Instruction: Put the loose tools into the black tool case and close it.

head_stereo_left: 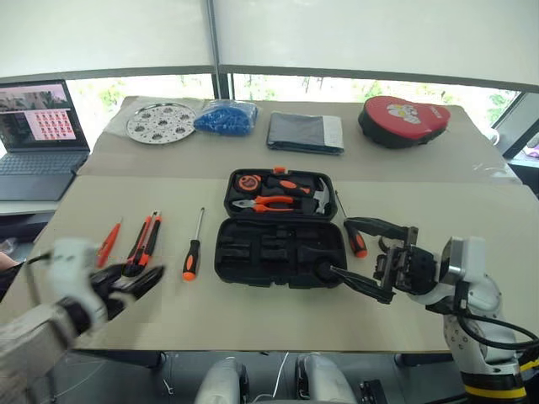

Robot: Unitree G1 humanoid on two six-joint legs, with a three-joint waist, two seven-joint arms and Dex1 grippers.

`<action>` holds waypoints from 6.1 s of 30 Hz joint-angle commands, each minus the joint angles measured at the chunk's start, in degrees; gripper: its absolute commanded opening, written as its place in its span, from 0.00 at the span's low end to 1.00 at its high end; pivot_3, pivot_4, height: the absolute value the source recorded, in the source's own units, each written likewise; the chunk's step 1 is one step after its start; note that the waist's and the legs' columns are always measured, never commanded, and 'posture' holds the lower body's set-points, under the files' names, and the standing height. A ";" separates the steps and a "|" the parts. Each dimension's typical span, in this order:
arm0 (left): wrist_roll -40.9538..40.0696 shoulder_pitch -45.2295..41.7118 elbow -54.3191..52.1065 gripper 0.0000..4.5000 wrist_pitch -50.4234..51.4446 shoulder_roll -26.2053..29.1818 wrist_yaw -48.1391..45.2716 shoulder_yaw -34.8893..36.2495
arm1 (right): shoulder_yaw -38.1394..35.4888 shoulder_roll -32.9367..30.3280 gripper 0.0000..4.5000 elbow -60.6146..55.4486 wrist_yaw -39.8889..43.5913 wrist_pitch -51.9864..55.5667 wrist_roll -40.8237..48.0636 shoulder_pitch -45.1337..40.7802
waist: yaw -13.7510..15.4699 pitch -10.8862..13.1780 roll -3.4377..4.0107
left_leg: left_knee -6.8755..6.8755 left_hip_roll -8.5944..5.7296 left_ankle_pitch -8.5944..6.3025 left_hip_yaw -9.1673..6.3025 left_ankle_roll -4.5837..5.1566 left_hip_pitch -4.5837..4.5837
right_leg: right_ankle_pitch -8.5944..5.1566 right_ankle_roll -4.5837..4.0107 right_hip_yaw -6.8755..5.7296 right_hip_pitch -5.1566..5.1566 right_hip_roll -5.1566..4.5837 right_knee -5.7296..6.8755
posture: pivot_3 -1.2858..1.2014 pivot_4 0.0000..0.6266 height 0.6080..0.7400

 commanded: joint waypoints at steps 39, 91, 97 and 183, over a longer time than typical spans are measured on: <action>59.53 -50.50 36.38 0.19 -49.40 5.68 -61.90 -53.68 | -6.94 -9.47 1.00 -8.34 -11.11 11.56 -0.36 6.97 | 0.51 0.12 -0.08 | -0.15 0.01 0.08 0.07 -0.42 -0.16 | -0.33 -0.34 0.06 -0.18 0.63 -0.21 | 0.52 0.24 1.00; 68.10 -47.99 57.76 0.00 -33.92 -18.61 -63.05 -49.66 | -8.84 -2.38 1.00 -4.55 -5.75 4.89 -1.44 16.53 | 0.37 -0.14 0.18 | 0.97 -0.03 -0.68 -0.13 0.93 -0.56 | -0.03 0.62 0.07 0.26 0.36 -0.53 | 0.52 0.24 1.00; 62.22 -46.52 53.95 0.00 -42.29 -20.83 -61.55 -41.02 | -10.46 -1.59 1.00 -5.39 -8.36 5.77 -0.56 16.88 | 0.35 -0.41 0.42 | 0.94 -0.04 -0.71 -0.12 0.96 -0.42 | -0.03 0.62 0.10 0.31 0.26 -0.48 | 0.52 0.24 1.00; 36.77 -5.93 18.94 1.00 -53.72 -2.62 -69.06 -12.22 | 32.51 -10.38 0.24 24.76 4.67 22.99 -36.86 -40.95 | -1.59 -0.22 0.54 | 0.85 0.07 -0.33 0.03 0.27 -1.33 | 0.11 0.52 -0.08 -0.76 0.25 -0.52 | 0.52 0.24 1.00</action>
